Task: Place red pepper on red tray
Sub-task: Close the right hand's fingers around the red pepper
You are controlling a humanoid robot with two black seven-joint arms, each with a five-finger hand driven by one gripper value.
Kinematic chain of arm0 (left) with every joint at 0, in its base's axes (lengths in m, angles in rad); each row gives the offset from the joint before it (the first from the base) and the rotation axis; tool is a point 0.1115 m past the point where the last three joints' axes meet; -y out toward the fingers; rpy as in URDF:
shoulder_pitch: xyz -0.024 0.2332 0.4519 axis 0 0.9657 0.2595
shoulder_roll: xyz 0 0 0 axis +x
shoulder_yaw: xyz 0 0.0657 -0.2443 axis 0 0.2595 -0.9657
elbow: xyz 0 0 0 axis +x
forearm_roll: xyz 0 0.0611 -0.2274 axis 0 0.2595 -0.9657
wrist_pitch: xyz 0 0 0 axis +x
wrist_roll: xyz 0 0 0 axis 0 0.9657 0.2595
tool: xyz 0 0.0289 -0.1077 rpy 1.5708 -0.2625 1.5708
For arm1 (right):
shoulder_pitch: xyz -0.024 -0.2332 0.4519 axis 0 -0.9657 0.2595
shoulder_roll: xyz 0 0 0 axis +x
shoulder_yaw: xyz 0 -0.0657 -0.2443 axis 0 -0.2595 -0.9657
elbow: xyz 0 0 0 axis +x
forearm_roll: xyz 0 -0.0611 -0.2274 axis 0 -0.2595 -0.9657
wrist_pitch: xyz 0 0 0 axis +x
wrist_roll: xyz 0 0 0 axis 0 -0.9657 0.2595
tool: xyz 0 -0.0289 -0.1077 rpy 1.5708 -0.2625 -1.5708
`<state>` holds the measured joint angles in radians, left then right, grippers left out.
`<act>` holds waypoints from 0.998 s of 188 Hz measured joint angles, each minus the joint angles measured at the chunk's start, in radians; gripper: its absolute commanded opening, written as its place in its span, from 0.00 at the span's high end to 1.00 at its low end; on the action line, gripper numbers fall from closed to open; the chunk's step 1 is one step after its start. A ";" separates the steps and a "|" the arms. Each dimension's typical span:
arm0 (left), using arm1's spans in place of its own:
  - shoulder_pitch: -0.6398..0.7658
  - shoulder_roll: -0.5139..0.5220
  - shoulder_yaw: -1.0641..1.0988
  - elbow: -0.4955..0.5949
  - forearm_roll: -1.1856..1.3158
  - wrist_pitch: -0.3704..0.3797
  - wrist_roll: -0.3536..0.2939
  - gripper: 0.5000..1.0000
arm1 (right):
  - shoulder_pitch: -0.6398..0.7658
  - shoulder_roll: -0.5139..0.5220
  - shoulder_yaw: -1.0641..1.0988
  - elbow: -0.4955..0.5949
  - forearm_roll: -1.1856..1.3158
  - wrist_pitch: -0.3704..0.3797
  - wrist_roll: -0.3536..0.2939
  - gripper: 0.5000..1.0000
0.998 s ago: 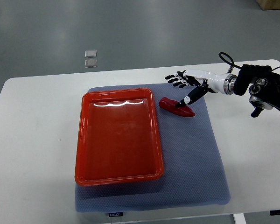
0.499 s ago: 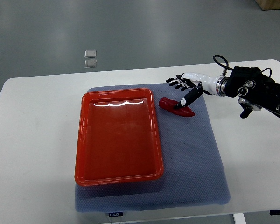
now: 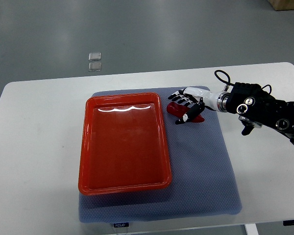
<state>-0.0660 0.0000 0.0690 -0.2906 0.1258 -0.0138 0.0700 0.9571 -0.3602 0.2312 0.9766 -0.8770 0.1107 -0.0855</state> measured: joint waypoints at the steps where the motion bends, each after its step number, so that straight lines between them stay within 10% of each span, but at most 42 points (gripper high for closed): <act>1: 0.000 0.000 0.000 0.000 0.000 0.000 0.000 0.00 | 0.000 0.000 0.000 0.000 0.000 0.000 0.000 0.30; 95: 0.000 0.000 0.001 0.001 -0.001 0.000 0.001 0.00 | -0.006 0.025 -0.018 -0.027 -0.008 -0.003 0.000 0.42; 153: 0.000 0.000 0.000 0.001 -0.001 0.001 0.001 0.00 | -0.006 0.026 -0.021 -0.034 -0.020 -0.003 0.002 0.83; 188: 0.000 0.000 0.000 0.001 -0.001 0.002 0.001 0.00 | -0.005 0.024 -0.047 -0.035 -0.028 -0.015 0.008 0.88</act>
<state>-0.0656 0.0000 0.0690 -0.2899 0.1243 -0.0123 0.0706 0.9519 -0.3360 0.1842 0.9419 -0.9051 0.0960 -0.0774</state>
